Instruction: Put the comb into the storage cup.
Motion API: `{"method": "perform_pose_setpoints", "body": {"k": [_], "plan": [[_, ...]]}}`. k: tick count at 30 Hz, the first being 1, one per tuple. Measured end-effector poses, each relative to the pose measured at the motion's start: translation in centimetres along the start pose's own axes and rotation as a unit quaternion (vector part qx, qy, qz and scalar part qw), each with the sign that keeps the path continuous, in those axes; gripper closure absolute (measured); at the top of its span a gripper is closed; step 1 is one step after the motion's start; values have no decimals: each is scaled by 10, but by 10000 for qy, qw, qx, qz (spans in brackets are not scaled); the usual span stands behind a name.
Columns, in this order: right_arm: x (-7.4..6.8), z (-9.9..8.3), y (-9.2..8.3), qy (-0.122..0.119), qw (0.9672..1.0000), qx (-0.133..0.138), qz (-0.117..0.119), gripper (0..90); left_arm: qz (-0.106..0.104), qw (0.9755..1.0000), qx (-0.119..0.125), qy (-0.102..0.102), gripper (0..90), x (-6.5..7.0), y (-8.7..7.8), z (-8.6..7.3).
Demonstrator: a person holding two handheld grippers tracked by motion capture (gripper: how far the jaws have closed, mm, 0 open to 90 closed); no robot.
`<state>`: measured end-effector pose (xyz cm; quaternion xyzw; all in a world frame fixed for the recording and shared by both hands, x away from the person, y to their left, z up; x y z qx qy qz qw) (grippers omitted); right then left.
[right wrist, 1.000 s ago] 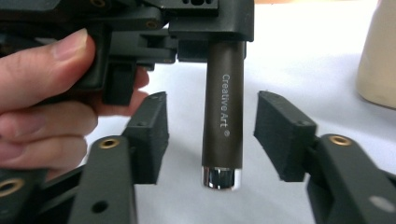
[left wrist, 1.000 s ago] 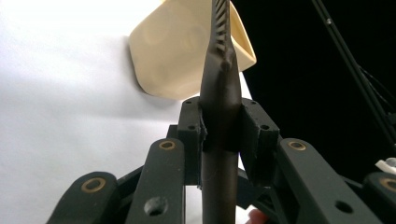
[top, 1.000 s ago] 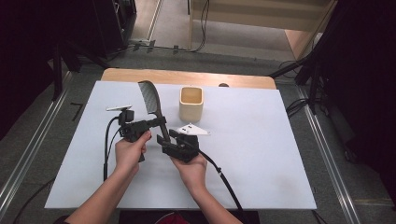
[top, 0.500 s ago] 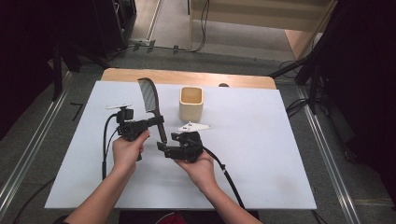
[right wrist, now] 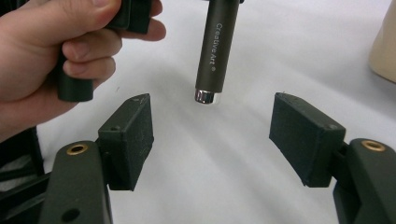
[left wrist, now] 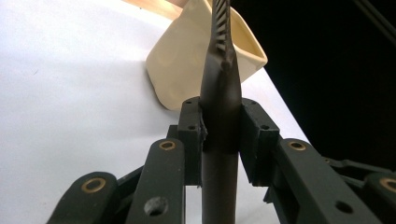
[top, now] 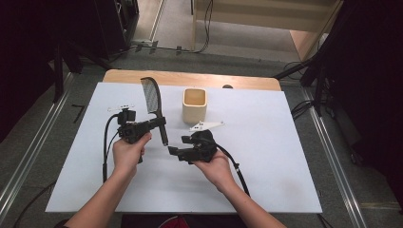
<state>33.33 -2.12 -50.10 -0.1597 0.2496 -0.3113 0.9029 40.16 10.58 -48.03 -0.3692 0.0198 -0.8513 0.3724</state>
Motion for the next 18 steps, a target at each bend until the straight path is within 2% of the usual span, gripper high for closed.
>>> {"method": "perform_pose_setpoints", "body": {"k": [3,6,11,16,18], "plan": [[2,-2,-3,-173,9998,-98,15,289,-9,10000,-15,41,738,0,0,-1],[4,-3,-5,-448,9990,-9,-30,281,-3,10000,-16,67,737,0,0,0],[8,-4,-14,-640,9979,81,-85,265,-20,10000,-13,71,737,0,-1,0],[14,-8,-25,-864,9961,26,-182,252,-29,10000,-14,64,737,1,-1,0],[18,-9,-29,-1003,9945,-6,-290,245,-39,10000,-16,66,737,1,0,0]]}}
Point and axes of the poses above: each handheld gripper's, and its own axes: y roughly forward along the jaws, z roughly out of its top, x roughly to its right, the point moved 8 cm from there along y, roughly forward along the jaws, and after that the axes turned 9 degrees about x, right-handed, at the moved point
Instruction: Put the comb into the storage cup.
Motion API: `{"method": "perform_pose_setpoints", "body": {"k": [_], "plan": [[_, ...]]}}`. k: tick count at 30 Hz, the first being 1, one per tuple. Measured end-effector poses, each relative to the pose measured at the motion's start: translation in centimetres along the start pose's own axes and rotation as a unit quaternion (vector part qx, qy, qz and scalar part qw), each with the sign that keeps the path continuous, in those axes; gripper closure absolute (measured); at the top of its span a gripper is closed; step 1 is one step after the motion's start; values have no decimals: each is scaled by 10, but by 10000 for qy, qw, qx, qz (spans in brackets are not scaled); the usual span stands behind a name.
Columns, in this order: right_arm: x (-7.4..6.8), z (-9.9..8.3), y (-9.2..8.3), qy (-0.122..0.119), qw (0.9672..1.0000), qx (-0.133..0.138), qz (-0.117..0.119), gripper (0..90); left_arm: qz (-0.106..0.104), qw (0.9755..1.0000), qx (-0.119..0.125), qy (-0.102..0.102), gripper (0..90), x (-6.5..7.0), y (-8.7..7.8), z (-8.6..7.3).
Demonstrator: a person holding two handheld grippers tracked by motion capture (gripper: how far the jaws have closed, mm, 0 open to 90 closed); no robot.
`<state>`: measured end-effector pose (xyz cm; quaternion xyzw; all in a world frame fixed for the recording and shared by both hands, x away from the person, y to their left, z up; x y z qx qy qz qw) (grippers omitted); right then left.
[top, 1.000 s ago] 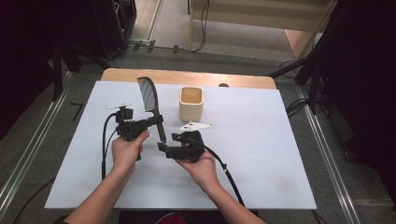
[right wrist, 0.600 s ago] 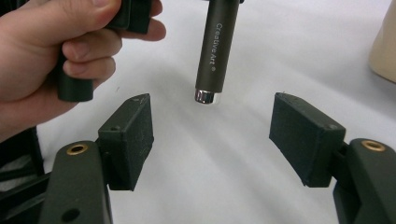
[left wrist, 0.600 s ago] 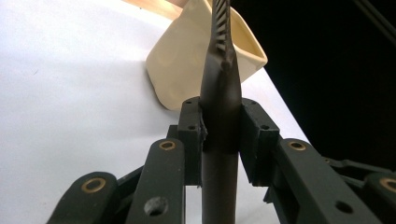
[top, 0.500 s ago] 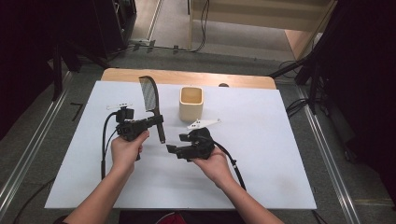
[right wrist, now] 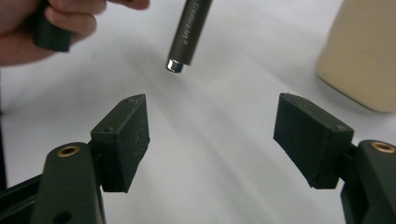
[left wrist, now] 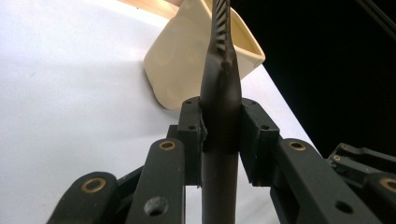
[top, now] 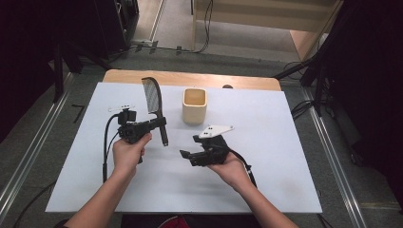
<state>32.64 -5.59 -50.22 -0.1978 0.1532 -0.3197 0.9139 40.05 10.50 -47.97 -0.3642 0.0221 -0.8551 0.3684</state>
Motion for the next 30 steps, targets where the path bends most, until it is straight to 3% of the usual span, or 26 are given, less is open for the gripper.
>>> {"method": "perform_pose_setpoints", "body": {"k": [7,16,21,30], "plan": [[5,-12,-10,-220,9995,-213,-71,225,-36,10000,-8,-35,737,0,0,0],[10,-27,-26,-388,9987,-311,-71,218,-94,10000,-30,-9,737,2,1,1],[12,-32,-33,-287,9991,-302,-72,211,-160,9998,-68,44,738,3,0,2],[22,-41,-47,-566,9976,-347,-210,211,-214,9997,-90,63,738,4,2,2]]}}
Point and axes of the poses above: each handheld gripper's, and its own axes: y roughly forward along the jaws, z roughly out of its top, x roughly to its right, the point moved 8 cm from there along y, roughly forward along the jaws, and after that the axes turned 9 degrees about x, right-handed, at the moved point
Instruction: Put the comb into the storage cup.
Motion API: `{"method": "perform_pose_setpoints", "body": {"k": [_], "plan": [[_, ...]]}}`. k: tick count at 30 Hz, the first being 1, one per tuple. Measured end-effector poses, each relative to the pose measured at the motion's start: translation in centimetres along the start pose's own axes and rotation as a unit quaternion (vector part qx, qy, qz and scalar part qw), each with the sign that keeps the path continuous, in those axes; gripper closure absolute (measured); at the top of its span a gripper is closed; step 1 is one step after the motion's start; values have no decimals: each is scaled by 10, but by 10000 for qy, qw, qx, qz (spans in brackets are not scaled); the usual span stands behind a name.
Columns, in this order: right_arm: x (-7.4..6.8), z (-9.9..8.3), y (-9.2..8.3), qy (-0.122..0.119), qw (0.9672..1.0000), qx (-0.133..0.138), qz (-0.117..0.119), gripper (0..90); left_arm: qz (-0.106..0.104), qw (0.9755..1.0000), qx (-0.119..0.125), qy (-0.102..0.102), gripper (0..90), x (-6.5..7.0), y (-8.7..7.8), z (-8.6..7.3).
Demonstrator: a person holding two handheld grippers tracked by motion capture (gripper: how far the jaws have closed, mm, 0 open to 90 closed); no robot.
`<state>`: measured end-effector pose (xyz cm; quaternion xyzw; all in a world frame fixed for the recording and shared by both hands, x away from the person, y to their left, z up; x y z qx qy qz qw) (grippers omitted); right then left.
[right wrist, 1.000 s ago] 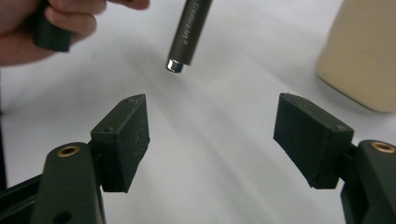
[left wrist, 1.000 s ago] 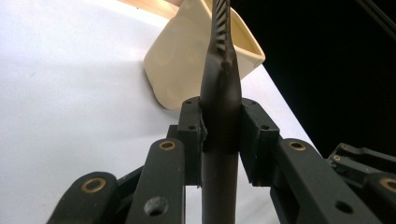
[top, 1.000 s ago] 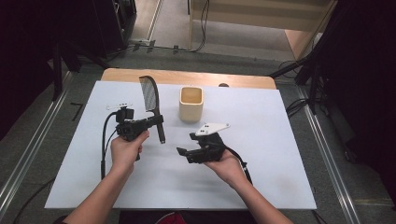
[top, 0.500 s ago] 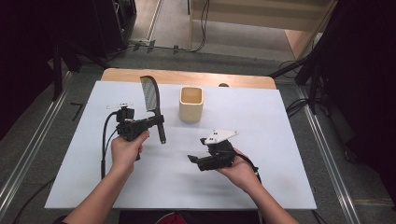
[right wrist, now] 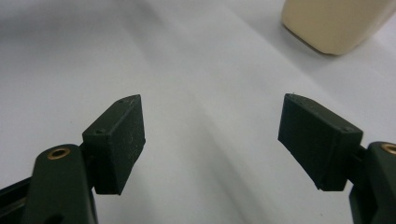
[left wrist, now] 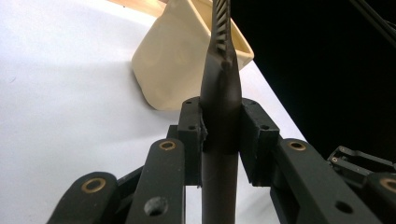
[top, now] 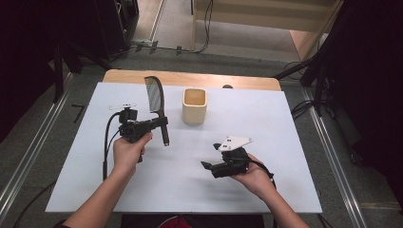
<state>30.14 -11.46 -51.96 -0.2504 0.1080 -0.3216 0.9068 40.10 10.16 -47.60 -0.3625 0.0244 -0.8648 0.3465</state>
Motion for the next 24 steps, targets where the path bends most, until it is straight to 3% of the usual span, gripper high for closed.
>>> {"method": "perform_pose_setpoints", "body": {"k": [15,24], "plan": [[14,-23,-29,-51,9998,-110,-173,207,-121,9998,-67,142,738,8,5,6],[18,-32,-40,37,9997,-73,-213,207,-235,9990,-44,371,738,14,12,18]]}}
Point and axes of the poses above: each handheld gripper's, and its own axes: y roughly forward along the jaws, z roughly out of its top, x roughly to its right, the point moved 8 cm from there along y, roughly forward along the jaws, and after that the axes turned 9 degrees about x, right-handed, at the moved point
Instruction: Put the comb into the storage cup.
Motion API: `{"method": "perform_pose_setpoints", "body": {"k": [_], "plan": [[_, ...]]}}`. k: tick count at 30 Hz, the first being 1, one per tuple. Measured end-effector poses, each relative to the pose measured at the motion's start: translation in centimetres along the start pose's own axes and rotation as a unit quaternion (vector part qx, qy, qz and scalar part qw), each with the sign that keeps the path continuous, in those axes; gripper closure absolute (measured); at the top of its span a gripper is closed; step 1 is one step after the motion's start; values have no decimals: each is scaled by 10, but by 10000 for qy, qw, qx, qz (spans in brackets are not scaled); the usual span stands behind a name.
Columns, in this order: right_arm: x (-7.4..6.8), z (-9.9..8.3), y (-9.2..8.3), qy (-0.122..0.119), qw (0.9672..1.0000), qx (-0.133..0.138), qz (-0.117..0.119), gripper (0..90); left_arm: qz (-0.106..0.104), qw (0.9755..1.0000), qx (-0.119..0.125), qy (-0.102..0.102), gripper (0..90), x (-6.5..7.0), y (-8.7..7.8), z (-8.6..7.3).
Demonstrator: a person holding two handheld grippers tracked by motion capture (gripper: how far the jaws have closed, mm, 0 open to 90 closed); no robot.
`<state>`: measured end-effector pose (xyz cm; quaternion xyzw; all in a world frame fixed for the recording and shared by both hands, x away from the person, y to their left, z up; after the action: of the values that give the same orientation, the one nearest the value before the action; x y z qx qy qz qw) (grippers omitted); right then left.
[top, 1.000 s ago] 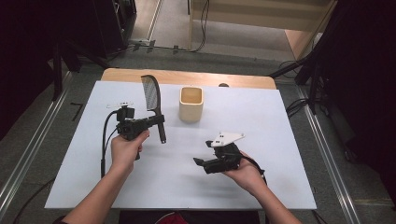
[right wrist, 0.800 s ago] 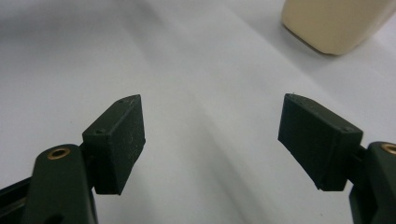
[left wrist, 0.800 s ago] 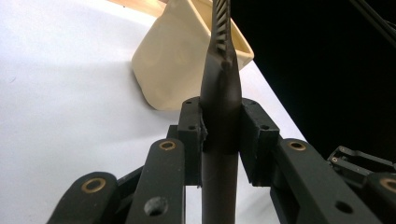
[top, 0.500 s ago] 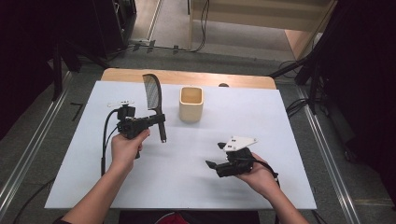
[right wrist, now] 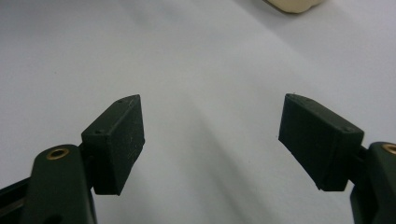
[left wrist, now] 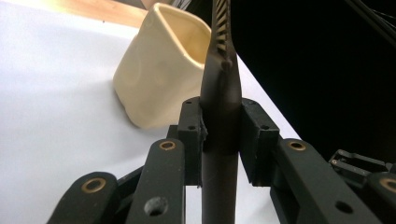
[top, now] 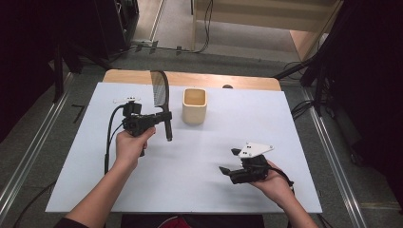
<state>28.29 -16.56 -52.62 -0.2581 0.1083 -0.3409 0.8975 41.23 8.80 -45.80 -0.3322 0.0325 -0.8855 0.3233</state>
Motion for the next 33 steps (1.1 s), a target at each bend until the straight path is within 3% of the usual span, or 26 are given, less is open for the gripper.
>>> {"method": "perform_pose_setpoints", "body": {"k": [23,33], "plan": [[1,-15,-11,216,9997,-79,10,207,-18,9982,298,525,738,10,20,29],[2,-19,-14,308,9995,-111,-2,208,-21,9970,523,575,738,17,31,46]]}}
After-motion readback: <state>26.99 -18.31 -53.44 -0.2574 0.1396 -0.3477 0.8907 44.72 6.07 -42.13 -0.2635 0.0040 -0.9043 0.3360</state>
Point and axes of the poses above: each handheld gripper's, and its own axes: y roughly forward along the jaws, z roughly out of its top, x roughly to its right, the point moved 8 cm from there along y, roughly forward along the jaws, and after that the axes turned 9 degrees about x, right-handed, at the moved point
